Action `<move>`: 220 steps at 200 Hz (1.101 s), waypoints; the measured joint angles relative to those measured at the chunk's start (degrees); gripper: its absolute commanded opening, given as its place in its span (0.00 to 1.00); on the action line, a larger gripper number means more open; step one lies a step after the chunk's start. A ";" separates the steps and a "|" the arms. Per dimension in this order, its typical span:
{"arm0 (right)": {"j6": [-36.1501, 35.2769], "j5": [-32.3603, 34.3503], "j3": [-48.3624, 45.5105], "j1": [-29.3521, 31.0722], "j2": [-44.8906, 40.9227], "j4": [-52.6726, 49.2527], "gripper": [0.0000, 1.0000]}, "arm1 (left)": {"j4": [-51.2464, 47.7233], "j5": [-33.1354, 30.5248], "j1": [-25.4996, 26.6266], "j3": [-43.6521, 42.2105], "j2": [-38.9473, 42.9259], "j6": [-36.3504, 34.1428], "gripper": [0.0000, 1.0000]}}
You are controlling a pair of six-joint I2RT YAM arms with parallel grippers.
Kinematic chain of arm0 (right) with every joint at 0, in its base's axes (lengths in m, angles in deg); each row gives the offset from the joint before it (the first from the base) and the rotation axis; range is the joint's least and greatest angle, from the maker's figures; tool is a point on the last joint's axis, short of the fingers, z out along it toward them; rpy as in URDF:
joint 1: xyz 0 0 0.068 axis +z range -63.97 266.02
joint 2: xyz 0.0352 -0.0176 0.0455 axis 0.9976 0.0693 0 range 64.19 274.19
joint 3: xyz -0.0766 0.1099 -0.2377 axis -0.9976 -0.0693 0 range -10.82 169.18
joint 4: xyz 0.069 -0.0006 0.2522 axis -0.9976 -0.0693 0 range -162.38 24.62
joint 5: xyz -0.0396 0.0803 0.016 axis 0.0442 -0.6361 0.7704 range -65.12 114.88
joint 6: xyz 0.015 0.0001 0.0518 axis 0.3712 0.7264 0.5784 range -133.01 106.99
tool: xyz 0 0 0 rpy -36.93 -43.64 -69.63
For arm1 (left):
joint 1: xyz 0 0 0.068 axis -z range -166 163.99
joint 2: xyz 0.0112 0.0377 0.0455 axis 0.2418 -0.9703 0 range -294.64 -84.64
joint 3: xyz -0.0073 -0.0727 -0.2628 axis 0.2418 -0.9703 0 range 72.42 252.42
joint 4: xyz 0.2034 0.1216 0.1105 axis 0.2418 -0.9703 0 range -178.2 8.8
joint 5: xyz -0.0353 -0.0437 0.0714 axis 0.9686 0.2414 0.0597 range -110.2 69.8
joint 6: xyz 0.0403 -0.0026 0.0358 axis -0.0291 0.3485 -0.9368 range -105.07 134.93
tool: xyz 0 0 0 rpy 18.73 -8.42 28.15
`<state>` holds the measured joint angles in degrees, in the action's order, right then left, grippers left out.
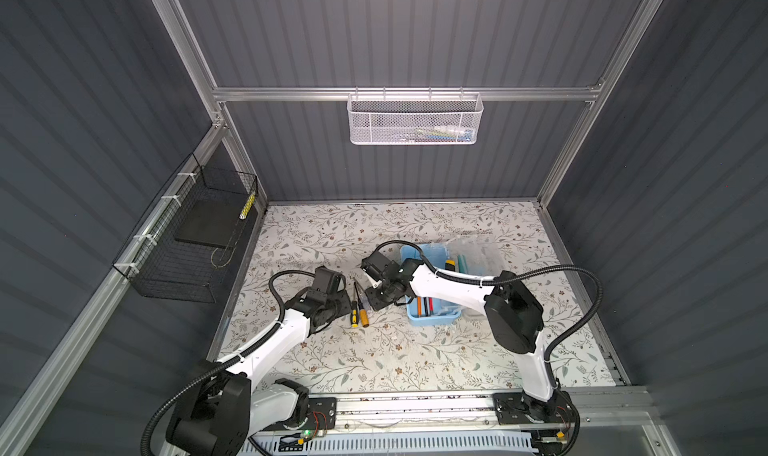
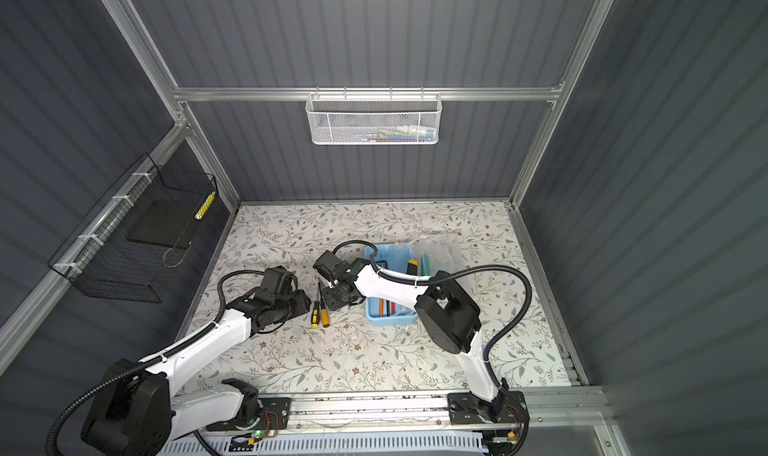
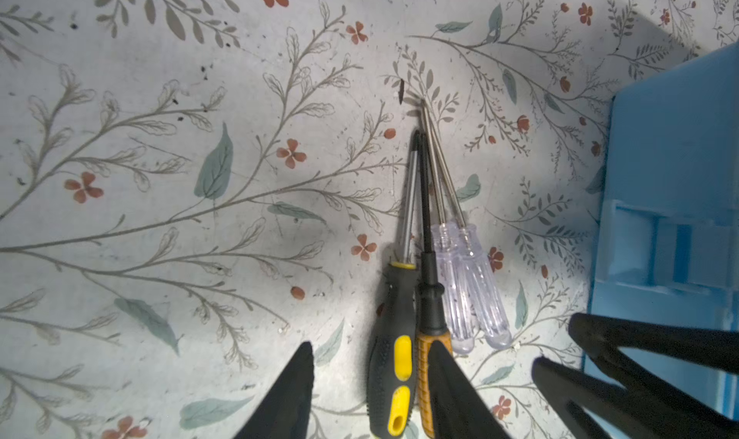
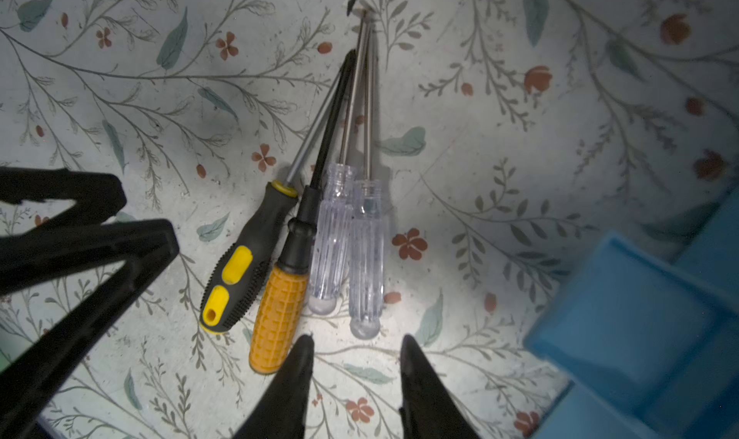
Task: Pack the tool kit
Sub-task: 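Lower the right gripper onto a clear-handled screwdriver and close it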
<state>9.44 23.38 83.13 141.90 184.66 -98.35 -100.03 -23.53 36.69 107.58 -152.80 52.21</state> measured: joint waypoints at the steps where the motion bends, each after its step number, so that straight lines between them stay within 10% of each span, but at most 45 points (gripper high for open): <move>1: 0.09 0.02 0.07 0.00 0.07 0.00 0.32 | 0.02 0.00 -0.04 -0.02 0.00 0.00 0.47; 220: -1.73 1.77 7.28 -0.28 9.35 -3.48 0.29 | 3.78 1.95 -2.19 -0.31 -2.60 0.00 0.46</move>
<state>7.72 25.15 90.41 141.62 194.01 -101.82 -96.25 -21.58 34.51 107.27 -155.40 52.21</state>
